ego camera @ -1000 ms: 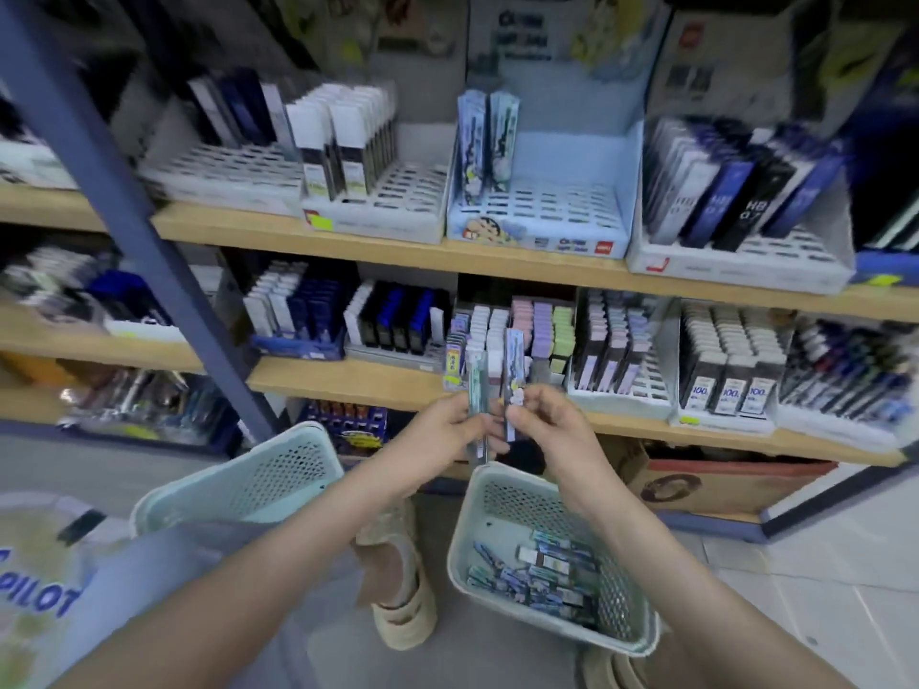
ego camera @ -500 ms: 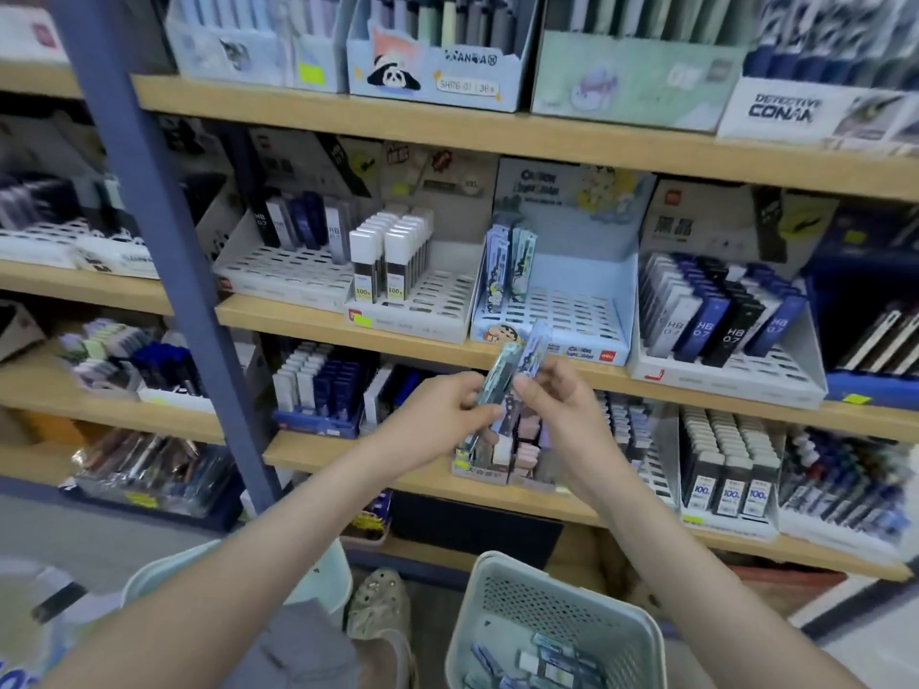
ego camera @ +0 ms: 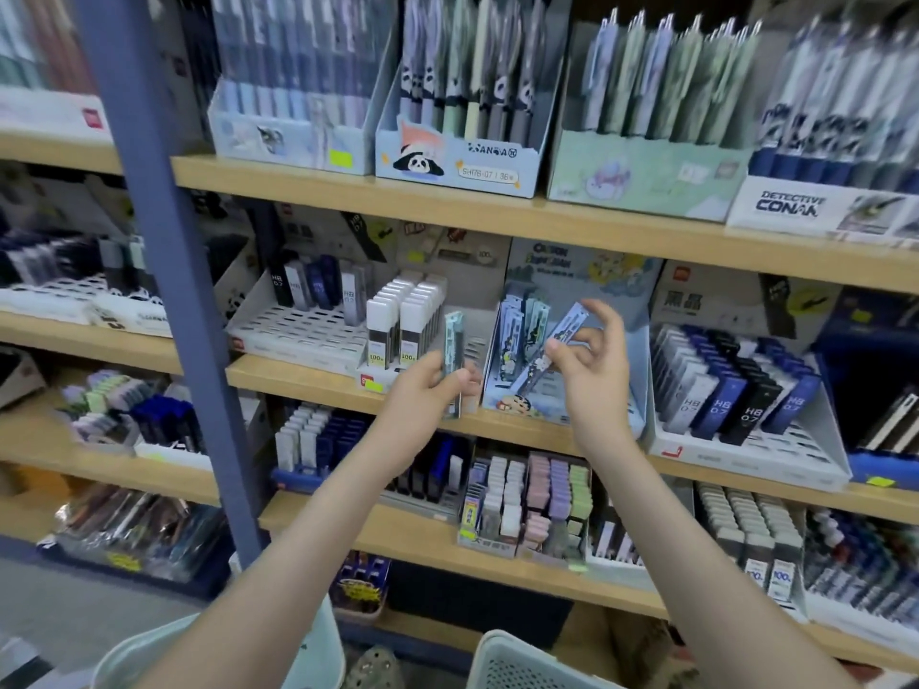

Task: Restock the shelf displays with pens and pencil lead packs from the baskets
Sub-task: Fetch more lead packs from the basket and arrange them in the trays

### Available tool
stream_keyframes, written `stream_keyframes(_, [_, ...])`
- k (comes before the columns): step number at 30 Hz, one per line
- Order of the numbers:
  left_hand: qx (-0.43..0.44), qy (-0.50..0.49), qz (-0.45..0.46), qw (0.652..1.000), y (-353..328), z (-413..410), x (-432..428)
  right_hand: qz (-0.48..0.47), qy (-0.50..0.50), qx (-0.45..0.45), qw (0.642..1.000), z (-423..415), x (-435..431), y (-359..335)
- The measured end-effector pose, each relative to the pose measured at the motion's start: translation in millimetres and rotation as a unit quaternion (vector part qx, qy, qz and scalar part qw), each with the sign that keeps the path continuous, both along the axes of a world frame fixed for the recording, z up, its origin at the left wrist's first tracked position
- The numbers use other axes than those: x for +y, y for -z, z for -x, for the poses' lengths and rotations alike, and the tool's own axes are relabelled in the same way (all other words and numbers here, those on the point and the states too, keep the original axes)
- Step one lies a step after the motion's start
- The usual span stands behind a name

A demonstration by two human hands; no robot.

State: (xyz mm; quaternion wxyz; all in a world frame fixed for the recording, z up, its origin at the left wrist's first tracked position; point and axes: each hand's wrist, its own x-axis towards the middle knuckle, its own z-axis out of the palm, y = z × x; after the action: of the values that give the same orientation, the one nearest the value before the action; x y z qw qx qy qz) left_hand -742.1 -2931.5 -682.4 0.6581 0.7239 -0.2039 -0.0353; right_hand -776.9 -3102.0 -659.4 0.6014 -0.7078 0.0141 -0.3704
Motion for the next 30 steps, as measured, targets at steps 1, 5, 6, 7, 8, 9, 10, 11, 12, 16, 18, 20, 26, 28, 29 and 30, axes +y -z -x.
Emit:
stream_keyframes(1, [0.0, -0.006, 0.005, 1.0, 0, -3, -2, -0.005, 0.005, -0.007, 1.0, -4, 1, 0])
stream_keyframes(5, [0.001, -0.001, 0.046, 0.999, -3, -9, -11, 0.006, 0.01, -0.027, 1.0, -12, 3, 2])
stream_keyframes(6, [0.0, 0.004, 0.059, 0.998, -4, -11, -12, 0.025, 0.001, -0.025, 0.999, -14, 3, 3])
stream_keyframes(7, [-0.002, 0.008, 0.068, 0.998, -4, -12, -13, 0.047, -0.012, -0.018, 0.999, -14, 2, 4])
stream_keyframes(8, [-0.004, 0.012, 0.073, 0.997, -4, -13, -14, 0.067, -0.025, -0.008, 0.997, -14, 2, 5])
stream_keyframes(9, [-0.004, 0.016, 0.075, 0.997, -4, -14, -13, 0.089, -0.036, 0.0, 0.995, -15, 1, 6])
stream_keyframes(10, [-0.004, 0.02, 0.079, 0.997, -4, -15, -13, 0.113, -0.043, 0.009, 0.993, -16, -1, 6])
stream_keyframes(11, [-0.003, 0.023, 0.085, 0.996, -3, -16, -12, 0.14, -0.047, 0.019, 0.989, -17, -2, 5])
stream_keyframes(12, [-0.001, 0.025, 0.092, 0.995, -3, -17, -12, 0.169, -0.053, 0.032, 0.984, -18, -3, 3])
stream_keyframes(16, [-0.004, 0.019, 0.096, 0.995, -5, -18, -8, 0.264, -0.051, 0.073, 0.96, -23, -5, -4])
stream_keyframes(18, [-0.01, 0.019, 0.088, 0.996, -5, -17, -7, 0.288, -0.043, 0.08, 0.953, -23, -6, -5])
stream_keyframes(20, [-0.014, 0.023, 0.084, 0.996, -5, -16, -7, 0.312, -0.033, 0.084, 0.946, -23, -7, -4])
stream_keyframes(26, [-0.008, 0.031, 0.078, 0.996, -5, -14, -11, 0.415, -0.049, 0.109, 0.902, -22, -4, -7])
stream_keyframes(28, [-0.003, 0.026, 0.084, 0.996, -5, -13, -12, 0.439, -0.059, 0.125, 0.888, -24, -2, -4])
stream_keyframes(29, [-0.001, 0.025, 0.086, 0.996, -5, -13, -13, 0.436, -0.055, 0.125, 0.89, -25, -3, -3])
stream_keyframes(30, [0.001, 0.024, 0.086, 0.996, -5, -12, -13, 0.429, -0.043, 0.119, 0.894, -25, -4, -1])
